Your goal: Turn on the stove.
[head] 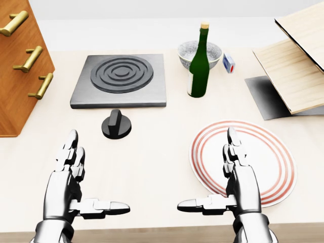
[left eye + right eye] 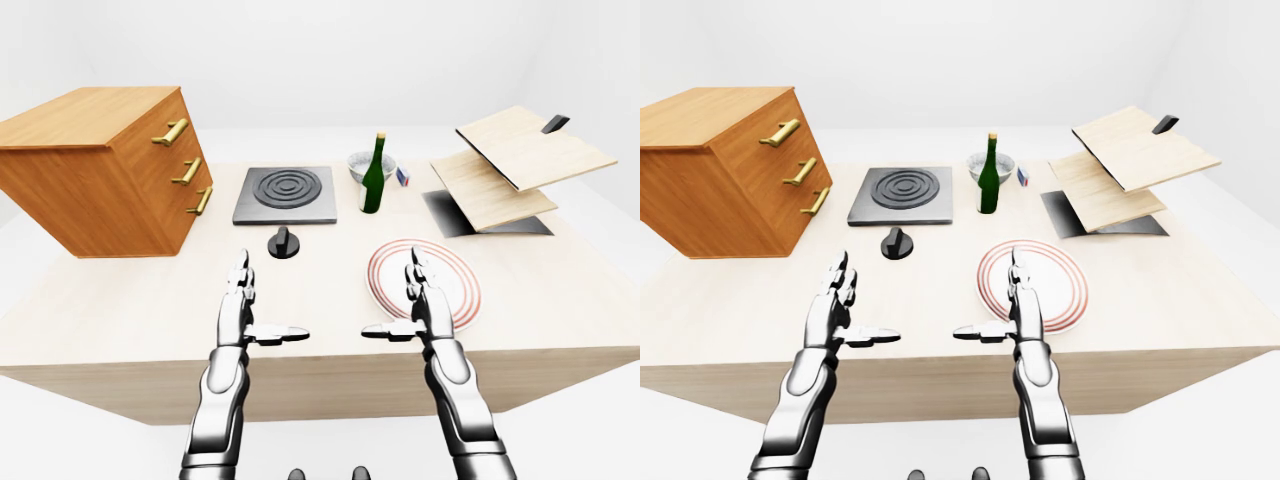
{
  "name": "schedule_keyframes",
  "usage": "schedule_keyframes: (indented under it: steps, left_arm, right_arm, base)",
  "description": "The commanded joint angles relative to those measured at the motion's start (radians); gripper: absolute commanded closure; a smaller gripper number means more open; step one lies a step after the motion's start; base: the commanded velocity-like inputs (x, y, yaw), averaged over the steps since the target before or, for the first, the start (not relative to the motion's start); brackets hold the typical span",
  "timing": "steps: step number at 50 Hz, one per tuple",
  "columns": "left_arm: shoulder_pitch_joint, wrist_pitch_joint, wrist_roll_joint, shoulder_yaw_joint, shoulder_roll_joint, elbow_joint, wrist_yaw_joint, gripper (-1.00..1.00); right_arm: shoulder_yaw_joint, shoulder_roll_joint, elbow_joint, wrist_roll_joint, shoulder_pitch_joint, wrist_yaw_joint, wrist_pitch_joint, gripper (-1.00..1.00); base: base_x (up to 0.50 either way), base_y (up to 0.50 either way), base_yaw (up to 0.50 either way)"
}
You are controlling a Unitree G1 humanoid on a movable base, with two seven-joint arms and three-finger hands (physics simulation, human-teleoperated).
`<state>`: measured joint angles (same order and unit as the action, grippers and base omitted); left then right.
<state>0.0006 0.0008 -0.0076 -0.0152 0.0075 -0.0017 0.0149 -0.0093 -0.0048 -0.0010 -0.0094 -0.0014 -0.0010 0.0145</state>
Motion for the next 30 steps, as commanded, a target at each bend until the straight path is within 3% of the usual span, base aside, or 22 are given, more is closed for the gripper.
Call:
schedule_keyframes:
  steps: [1,2,4,6,14,30]
  left_arm:
    - [0.004,0.007,-0.013,-0.025,0.012,-0.013,0.024,-1.00]
    - [0.003,0.008,-0.013,-0.026,0.012,-0.013,0.023,-1.00]
    - [-0.003,0.008,-0.016,-0.031,0.015,-0.006,0.025,-1.00]
    - [-0.017,0.003,-0.020,-0.039,0.018,0.015,0.023,-1.00]
    - [-0.023,0.015,-0.034,-0.051,0.024,0.008,0.023,-1.00]
    - [-0.033,0.008,-0.037,-0.057,0.027,0.025,0.021,-1.00]
  right_arm:
    - [-0.012,-0.008,-0.005,-0.018,-0.003,-0.004,0.031,-1.00]
    - [-0.007,-0.014,-0.003,-0.016,0.005,0.020,-0.005,-1.00]
    - [-0.019,-0.008,-0.022,0.008,0.000,0.019,0.050,-1.00]
    - [-0.020,-0.013,-0.010,0.008,-0.001,0.026,0.024,-1.00]
    - [-0.019,-0.012,0.005,0.008,-0.005,0.032,0.012,-1.00]
    - [-0.020,-0.012,0.009,0.009,-0.007,0.034,0.008,-1.00]
  base:
    - [0.00,0.00,0.00]
    - [0.00,0.00,0.00]
    - [0.10,0.00,0.00]
    - [0.32,0.00,0.00]
    - [0.49,0.00,0.00]
    - [0.50,0.00,0.00]
